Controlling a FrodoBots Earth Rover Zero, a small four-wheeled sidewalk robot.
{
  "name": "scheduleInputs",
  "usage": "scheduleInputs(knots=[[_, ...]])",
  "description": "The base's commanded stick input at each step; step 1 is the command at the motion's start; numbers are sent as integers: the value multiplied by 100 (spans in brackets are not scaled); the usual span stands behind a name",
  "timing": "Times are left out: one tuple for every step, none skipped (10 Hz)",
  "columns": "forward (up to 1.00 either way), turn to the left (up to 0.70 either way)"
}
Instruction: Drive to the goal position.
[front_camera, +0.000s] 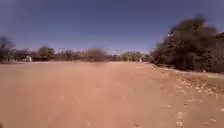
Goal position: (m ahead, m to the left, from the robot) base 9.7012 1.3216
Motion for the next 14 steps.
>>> scheduleInputs(knots=[[100,0],[100,0],[100,0],[100,0],[100,0],[100,0],[100,0],[100,0],[100,-24],[100,-12],[100,0],[100,0],[100,0],[100,0]])
